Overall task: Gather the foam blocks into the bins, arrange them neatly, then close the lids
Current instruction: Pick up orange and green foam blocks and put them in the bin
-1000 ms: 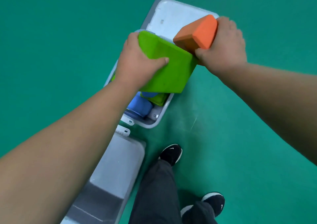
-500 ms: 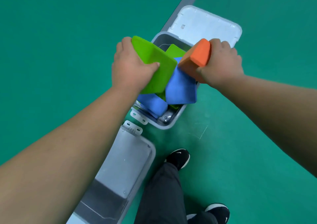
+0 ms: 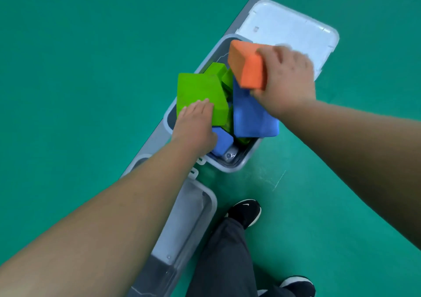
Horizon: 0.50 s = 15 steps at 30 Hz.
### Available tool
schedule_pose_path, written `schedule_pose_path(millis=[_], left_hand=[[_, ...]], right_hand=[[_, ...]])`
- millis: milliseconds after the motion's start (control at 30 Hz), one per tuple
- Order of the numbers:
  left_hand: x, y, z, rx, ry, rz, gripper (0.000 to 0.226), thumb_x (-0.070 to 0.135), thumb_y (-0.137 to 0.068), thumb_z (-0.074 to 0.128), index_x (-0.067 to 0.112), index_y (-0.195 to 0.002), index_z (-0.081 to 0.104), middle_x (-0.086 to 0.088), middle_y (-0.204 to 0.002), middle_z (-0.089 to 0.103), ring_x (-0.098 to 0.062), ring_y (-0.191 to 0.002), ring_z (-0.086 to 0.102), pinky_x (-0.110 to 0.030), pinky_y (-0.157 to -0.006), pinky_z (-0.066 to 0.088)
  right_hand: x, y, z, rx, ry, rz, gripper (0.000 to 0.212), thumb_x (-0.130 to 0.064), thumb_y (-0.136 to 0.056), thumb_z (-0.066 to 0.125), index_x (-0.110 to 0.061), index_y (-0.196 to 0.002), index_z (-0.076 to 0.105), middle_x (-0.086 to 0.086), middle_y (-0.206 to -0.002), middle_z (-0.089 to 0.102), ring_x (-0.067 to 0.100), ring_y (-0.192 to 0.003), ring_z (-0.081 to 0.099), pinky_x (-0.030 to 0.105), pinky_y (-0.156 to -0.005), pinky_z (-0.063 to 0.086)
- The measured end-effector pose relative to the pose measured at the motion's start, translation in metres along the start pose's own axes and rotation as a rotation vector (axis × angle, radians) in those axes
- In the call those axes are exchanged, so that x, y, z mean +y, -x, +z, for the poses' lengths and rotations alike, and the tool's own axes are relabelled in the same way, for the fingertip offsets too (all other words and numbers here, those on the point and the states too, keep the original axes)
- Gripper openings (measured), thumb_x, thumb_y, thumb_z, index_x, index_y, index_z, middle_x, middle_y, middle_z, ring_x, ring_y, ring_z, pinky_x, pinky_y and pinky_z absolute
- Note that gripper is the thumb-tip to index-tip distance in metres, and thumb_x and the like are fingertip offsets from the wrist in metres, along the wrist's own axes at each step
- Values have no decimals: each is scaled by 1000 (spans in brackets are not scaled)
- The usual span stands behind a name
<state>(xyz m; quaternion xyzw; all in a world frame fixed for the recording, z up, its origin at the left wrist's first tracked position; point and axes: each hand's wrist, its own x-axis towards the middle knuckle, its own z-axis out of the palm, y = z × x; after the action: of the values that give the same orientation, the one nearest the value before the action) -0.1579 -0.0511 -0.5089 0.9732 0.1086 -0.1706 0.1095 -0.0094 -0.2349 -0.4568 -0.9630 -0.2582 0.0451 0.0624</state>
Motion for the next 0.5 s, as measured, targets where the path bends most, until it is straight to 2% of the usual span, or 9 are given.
schedule_pose_path(millis=[67, 100, 133, 200, 267, 367, 500], left_hand=[[2, -10, -2, -9, 34, 50, 81, 23, -84, 67, 16, -158, 33, -4, -170, 24, -26, -157, 19, -46, -127, 17], [3, -13, -3, -32, 41, 84, 79, 22, -85, 66, 16, -157, 34, -4, -170, 22, -26, -158, 16, -46, -128, 16], [3, -15, -2, -54, 44, 109, 78, 21, -86, 65, 15, -158, 34, -4, -171, 21, -26, -159, 12, -45, -128, 15], [2, -18, 1, -60, 80, 128, 74, 18, -87, 63, 14, -157, 38, -4, -171, 19, -26, -159, 8, -46, -127, 18], [-1, -19, 2, -2, 141, 129, 69, 15, -86, 61, 11, -153, 44, -6, -170, 24, -26, -159, 12, -49, -126, 21], [-2, -18, 3, 47, 198, 116, 60, 9, -87, 59, 9, -147, 51, -7, -167, 31, -26, -157, 19, -46, -127, 21], [5, -15, 0, 50, 210, 103, 50, 4, -87, 56, 11, -137, 58, -4, -160, 43, -26, -153, 28, -43, -124, 25]], right_hand=[[-3, 12, 25, -379, 93, -78, 76, -56, -84, 64, -38, -152, 33, 4, -158, 37, 38, -141, 38, 56, -117, 28], [-5, 20, 36, -530, 116, -64, 78, -54, -87, 62, -40, -155, 27, -1, -165, 26, 38, -147, 31, 56, -120, 24], [-6, 25, 46, -612, 122, -32, 79, -48, -89, 60, -39, -158, 22, -5, -170, 16, 38, -151, 24, 55, -122, 21], [-9, 31, 54, -600, 90, 16, 75, -36, -90, 55, -36, -158, 24, -8, -172, 6, 40, -152, 19, 55, -122, 21], [-13, 30, 55, -550, 67, 40, 70, -34, -90, 54, -32, -155, 31, -7, -172, 10, 40, -150, 23, 53, -121, 24], [-16, 22, 52, -523, 51, 52, 61, -35, -91, 55, -26, -150, 41, -2, -168, 23, 41, -141, 35, 50, -114, 33], [-15, 19, 46, -428, -22, 55, 50, -33, -92, 56, -17, -139, 50, 8, -143, 49, 41, -125, 47, 48, -100, 43]])
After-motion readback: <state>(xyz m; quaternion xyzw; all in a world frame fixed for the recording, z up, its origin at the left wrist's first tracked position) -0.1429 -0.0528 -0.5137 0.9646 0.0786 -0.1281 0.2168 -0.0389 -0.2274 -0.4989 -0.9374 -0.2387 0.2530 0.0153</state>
